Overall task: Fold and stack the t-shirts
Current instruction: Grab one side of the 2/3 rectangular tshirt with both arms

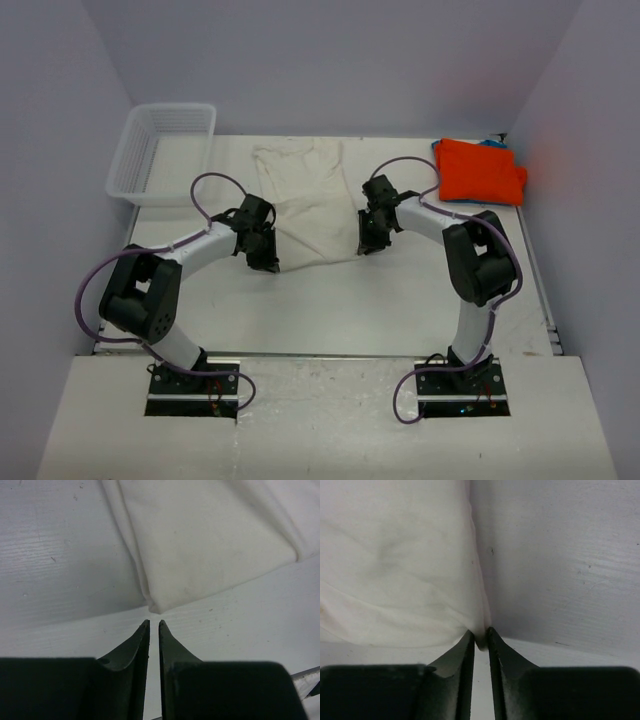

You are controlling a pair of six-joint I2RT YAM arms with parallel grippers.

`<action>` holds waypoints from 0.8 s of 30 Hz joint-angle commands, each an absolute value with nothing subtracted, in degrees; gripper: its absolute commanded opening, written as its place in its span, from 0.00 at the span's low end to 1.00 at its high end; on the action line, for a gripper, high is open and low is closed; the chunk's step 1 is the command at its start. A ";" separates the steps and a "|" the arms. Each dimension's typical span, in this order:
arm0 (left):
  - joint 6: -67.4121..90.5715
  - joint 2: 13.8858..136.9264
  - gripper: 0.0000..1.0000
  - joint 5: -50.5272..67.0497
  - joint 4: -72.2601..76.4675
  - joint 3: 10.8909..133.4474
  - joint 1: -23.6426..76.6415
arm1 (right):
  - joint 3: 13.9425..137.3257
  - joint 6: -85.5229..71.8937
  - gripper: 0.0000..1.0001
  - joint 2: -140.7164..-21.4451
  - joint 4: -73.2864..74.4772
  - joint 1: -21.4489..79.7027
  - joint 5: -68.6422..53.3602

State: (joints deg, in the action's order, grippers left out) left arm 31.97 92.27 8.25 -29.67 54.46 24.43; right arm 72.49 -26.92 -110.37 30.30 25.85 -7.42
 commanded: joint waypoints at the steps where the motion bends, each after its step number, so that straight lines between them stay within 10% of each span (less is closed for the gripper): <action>1: 32.34 92.37 0.13 7.12 -29.00 54.67 24.52 | 72.34 -26.80 0.16 -111.71 28.74 25.75 -8.26; 5: 32.43 91.32 0.14 3.80 -29.70 54.41 24.52 | 70.76 -27.33 0.00 -111.01 27.95 25.75 -8.61; 12: 32.43 91.31 0.37 2.46 -29.71 54.49 24.78 | 69.61 -27.95 0.00 -109.86 27.51 25.84 -8.44; 24: 32.52 93.60 0.41 4.04 -26.72 55.11 24.96 | 69.35 -27.51 0.00 -110.04 27.42 25.75 -8.70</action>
